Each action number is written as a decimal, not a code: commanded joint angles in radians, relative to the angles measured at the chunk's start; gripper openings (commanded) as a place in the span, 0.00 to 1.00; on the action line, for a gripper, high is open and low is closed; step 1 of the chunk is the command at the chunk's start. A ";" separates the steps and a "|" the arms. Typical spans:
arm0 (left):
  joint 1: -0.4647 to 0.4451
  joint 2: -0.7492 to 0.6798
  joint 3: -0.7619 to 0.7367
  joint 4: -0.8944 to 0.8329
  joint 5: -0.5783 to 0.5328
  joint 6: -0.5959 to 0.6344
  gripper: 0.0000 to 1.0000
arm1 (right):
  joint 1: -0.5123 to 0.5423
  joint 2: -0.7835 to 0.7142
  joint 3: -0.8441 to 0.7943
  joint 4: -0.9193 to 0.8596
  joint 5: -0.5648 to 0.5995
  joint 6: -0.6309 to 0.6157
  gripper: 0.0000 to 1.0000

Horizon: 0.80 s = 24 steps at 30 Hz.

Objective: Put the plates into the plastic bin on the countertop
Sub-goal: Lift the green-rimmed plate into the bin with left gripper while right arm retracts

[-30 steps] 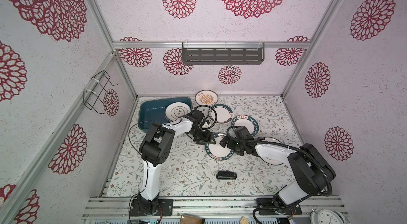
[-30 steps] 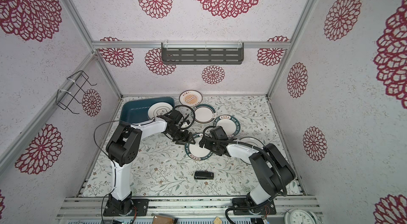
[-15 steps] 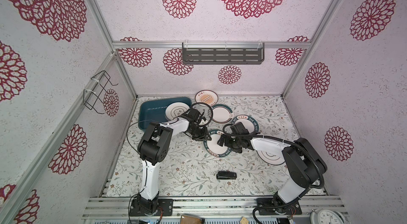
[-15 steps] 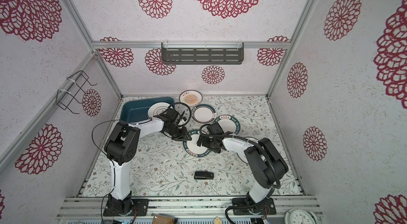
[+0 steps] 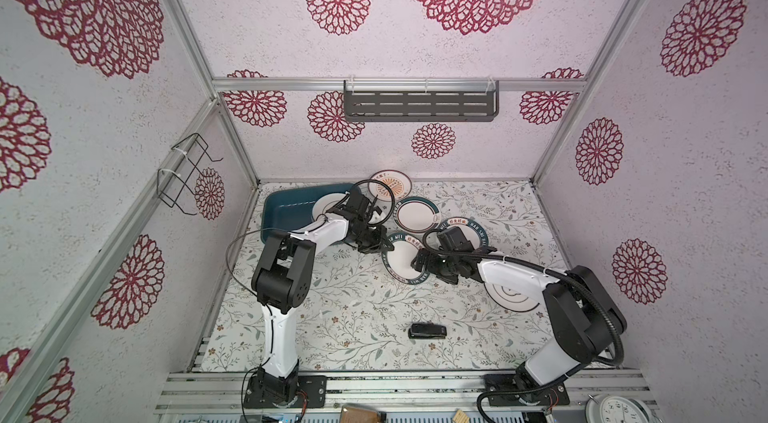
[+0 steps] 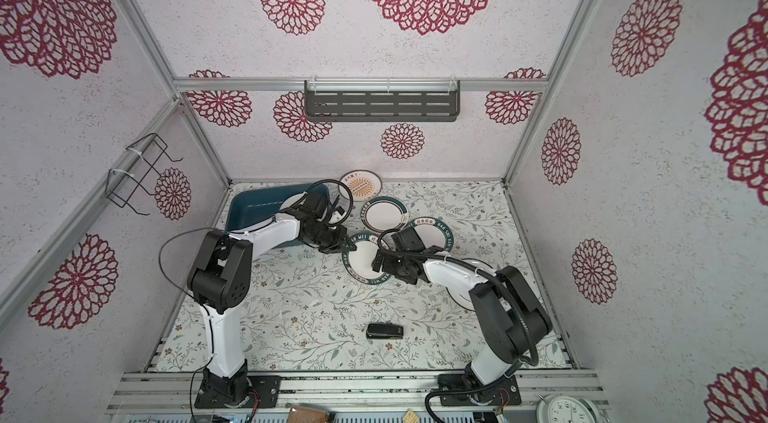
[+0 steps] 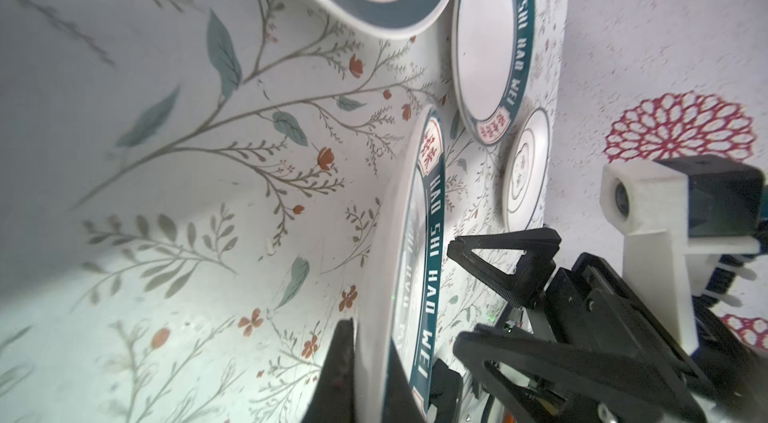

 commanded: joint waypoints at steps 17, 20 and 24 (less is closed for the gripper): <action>0.418 -0.181 0.054 0.119 0.114 -0.120 0.00 | -0.034 0.167 0.553 0.304 0.054 -0.167 0.99; 0.471 -0.150 0.061 0.123 0.107 -0.107 0.00 | -0.030 0.217 0.603 0.342 0.044 -0.167 0.99; 0.514 -0.055 0.125 0.061 0.101 -0.070 0.00 | -0.030 0.275 0.659 0.348 0.049 -0.172 0.99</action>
